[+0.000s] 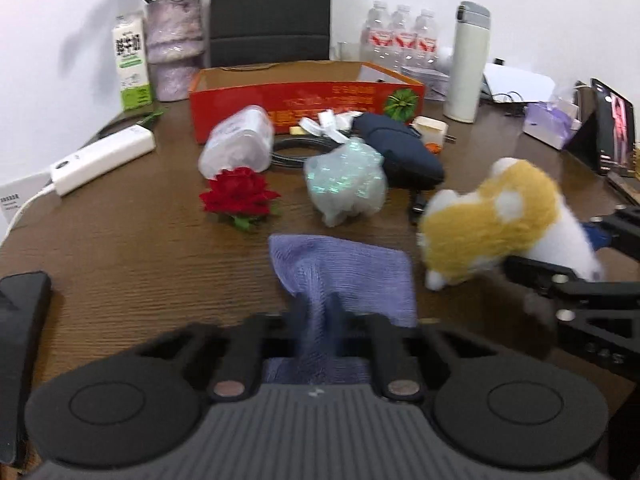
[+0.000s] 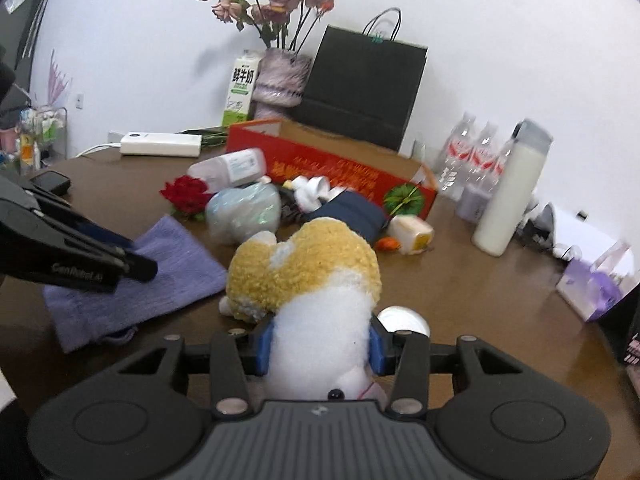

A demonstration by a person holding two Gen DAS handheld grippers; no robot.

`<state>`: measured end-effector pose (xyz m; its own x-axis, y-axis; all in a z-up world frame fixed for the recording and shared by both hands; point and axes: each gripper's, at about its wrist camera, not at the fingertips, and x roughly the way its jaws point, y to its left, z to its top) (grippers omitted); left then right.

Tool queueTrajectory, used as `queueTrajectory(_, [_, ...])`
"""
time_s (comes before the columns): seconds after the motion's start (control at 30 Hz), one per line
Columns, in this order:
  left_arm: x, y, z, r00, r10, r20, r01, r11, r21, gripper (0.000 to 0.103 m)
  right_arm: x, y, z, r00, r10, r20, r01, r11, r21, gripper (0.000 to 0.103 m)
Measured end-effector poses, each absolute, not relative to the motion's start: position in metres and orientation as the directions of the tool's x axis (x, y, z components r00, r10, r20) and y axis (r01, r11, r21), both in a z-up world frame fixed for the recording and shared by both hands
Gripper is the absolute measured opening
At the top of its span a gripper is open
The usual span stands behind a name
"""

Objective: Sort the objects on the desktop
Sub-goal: 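Carry the plush toy into the box with right gripper while left carries purple pouch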

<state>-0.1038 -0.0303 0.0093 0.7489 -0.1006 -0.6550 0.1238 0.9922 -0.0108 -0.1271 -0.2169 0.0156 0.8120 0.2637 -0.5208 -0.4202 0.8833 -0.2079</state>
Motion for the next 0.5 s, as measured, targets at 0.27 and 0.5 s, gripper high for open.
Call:
queueTrajectory(0.27, [-0.115, -0.014, 0.075, 0.841, -0.175, -0.512, 0.131, 0.984, -0.121, 0.004, -0.110, -0.240, 0.051, 0.808, 0.352, -0.473, -0.409, 0.912, -0.020, 0.043])
queueTrajectory(0.5, [0.013, 0.019, 0.152, 0.894, -0.161, -0.419, 0.070, 0.972, -0.225, 0.004, -0.019, -0.237, 0.123, 0.846, 0.394, -0.358, -0.415, 0.910, 0.021, 0.043])
